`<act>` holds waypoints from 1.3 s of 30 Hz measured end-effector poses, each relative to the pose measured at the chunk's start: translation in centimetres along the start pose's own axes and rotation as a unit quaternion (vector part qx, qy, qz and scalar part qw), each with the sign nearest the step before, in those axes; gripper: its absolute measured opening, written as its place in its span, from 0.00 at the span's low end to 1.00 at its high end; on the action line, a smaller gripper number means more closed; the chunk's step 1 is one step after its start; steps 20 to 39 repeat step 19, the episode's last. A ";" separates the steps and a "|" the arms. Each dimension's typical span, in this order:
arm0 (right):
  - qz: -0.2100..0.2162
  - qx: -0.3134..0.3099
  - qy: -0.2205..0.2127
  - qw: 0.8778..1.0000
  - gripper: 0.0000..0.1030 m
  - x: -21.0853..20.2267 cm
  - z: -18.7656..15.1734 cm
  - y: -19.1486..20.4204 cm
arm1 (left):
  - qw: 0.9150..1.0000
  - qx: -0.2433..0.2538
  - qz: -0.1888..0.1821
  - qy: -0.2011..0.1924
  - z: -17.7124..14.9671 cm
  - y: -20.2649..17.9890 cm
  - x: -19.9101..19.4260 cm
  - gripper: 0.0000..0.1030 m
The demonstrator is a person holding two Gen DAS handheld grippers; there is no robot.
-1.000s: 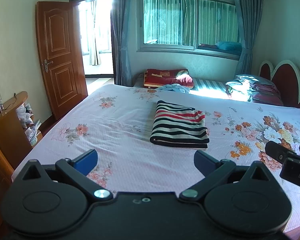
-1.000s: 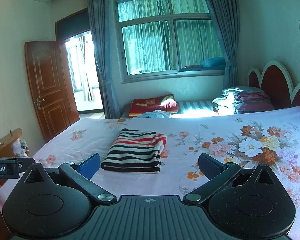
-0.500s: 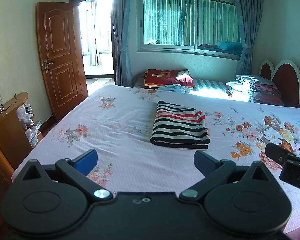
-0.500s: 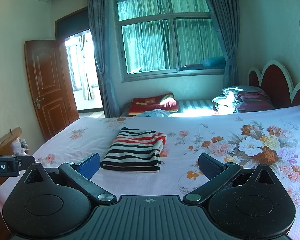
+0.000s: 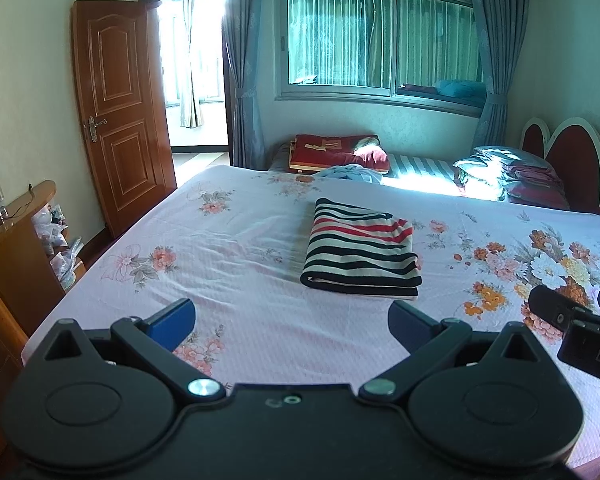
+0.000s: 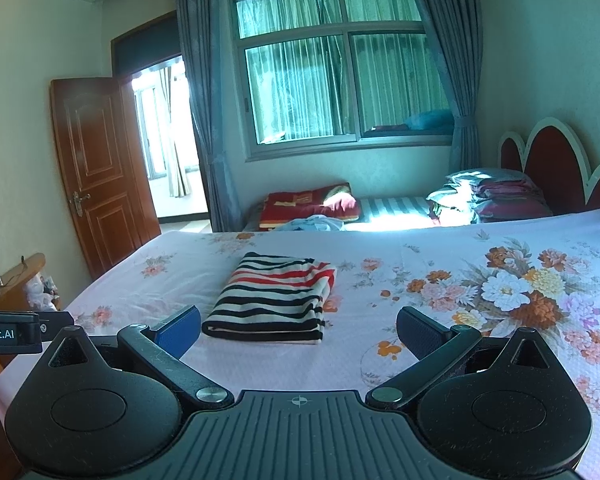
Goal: Fold small clothes
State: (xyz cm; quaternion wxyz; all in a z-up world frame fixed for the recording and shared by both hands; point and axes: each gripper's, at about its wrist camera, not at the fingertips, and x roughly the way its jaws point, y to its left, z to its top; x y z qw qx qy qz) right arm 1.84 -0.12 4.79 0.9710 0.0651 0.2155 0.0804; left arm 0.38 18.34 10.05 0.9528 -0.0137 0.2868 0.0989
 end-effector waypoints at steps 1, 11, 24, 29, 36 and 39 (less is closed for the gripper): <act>0.001 0.000 0.001 1.000 1.00 0.1 0.0 0.0 | 1.000 0.000 0.000 0.000 0.0 0.0 0.1 0.99; 0.001 0.004 0.015 1.000 1.00 1.9 -0.2 -0.3 | 1.000 0.007 -0.007 0.014 0.3 -0.2 2.6 0.98; -0.026 0.014 0.055 0.998 1.00 6.5 -1.1 -2.1 | 0.999 0.013 -0.019 0.028 1.5 -0.9 9.4 1.00; -0.026 0.014 0.055 0.998 1.00 6.5 -1.1 -2.1 | 0.999 0.013 -0.019 0.028 1.5 -0.9 9.4 1.00; -0.026 0.014 0.055 0.998 1.00 6.5 -1.1 -2.1 | 0.999 0.013 -0.019 0.028 1.5 -0.9 9.4 1.00; -0.026 0.014 0.055 0.998 1.00 6.5 -1.1 -2.1 | 0.999 0.013 -0.019 0.028 1.5 -0.9 9.4 1.00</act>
